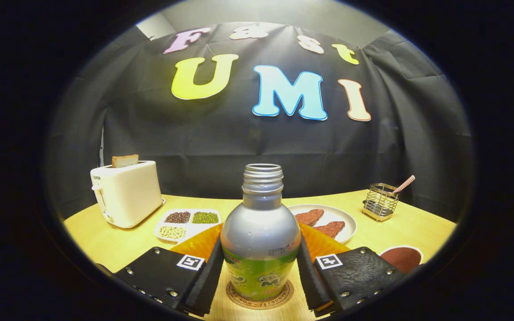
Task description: Take the bottle from table, then pour the juice into the cup, finally place the bottle on the coaster
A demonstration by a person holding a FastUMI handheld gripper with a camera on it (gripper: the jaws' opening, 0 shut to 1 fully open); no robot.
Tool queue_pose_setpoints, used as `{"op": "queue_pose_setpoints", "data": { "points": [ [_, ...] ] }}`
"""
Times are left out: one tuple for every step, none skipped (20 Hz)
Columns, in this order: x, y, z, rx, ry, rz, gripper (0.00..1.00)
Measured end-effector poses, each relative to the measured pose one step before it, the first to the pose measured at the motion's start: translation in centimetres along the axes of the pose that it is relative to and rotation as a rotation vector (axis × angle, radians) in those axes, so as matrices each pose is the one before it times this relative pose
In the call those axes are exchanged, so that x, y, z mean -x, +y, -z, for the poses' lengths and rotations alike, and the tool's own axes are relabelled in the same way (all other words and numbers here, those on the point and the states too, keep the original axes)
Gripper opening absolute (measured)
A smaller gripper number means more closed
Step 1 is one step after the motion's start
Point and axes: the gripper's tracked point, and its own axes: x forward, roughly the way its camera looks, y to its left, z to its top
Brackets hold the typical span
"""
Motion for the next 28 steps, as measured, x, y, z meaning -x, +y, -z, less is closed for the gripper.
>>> {"op": "queue_pose_setpoints", "data": {
  "points": [
    [0.047, 0.013, 0.001, 0.00291, 0.00125, 0.00408, 0.77],
    [-0.019, -0.047, 0.009, 0.00563, 0.00323, 0.00476, 0.77],
    [0.077, -0.099, 0.021, 0.01459, 0.00773, 0.00838, 0.79],
    [0.402, -0.212, -0.377, 0.01776, -0.00274, 0.00468, 0.81],
    [0.26, -0.04, -0.524, 0.01053, -0.01321, -0.00596, 0.84],
    [1.012, -0.158, -1.162, 0.00583, -0.02664, -0.00787, 0.87],
    [0.696, -0.36, -1.26, 0.00032, -0.02763, 0.00156, 0.9],
    [0.724, -0.768, -1.215, 0.00029, -0.02652, 0.01188, 0.93],
    [0.953, -0.603, -1.6, 0.00504, -0.02425, 0.00811, 0.96],
    [0.859, -0.526, -1.621, 0.00686, -0.02542, 0.00117, 0.96],
    [0.831, -0.264, -1.691, 0.00623, -0.02168, -0.01461, 0.96],
    [0.992, -0.191, -2.238, 0.00019, -0.02464, -0.02232, 0.96],
    [0.901, -0.218, -1.991, -0.00436, -0.01951, -0.01622, 0.96],
    [0.889, -0.656, -1.582, 0.00158, -0.00098, -0.0093, 0.96],
    [0.952, -0.79, -1.688, 0.01301, 0.00087, 0.0126, 0.96],
    [1.049, -0.778, -1.729, 0.01227, -0.00479, 0.00727, 0.96],
    [0.891, -0.262, -1.83, 0.01297, -0.00845, -0.00954, 0.96],
    [0.701, 0.257, -1.556, 0.00758, -0.00819, -0.02871, 0.96],
    [0.566, 0.175, -1.304, 0.0089, -0.00734, -0.02898, 0.96],
    [0.496, -0.222, -0.833, 0.00853, -0.00739, -0.02468, 0.96],
    [0.445, -0.146, -0.688, 0.00271, -0.01034, -0.01663, 0.96],
    [0.326, -0.328, -0.442, -0.00275, -0.00924, -0.00994, 0.96],
    [0.233, -0.412, 0.001, -0.01006, 0.00022, -0.00711, 0.96],
    [0.139, -0.397, 0.599, -0.00875, 0.01269, -0.00443, 0.96],
    [-0.046, -0.618, 0.716, -0.00528, 0.02223, -0.00103, 0.96],
    [0.007, -0.639, 0.757, -0.00157, 0.02191, 0.00093, 0.96],
    [-0.033, -0.617, 0.623, -0.00712, 0.01438, 0.00031, 0.96],
    [-0.114, -0.583, 0.598, -0.01469, 0.00892, 0.00061, 0.96]
  ]
}}
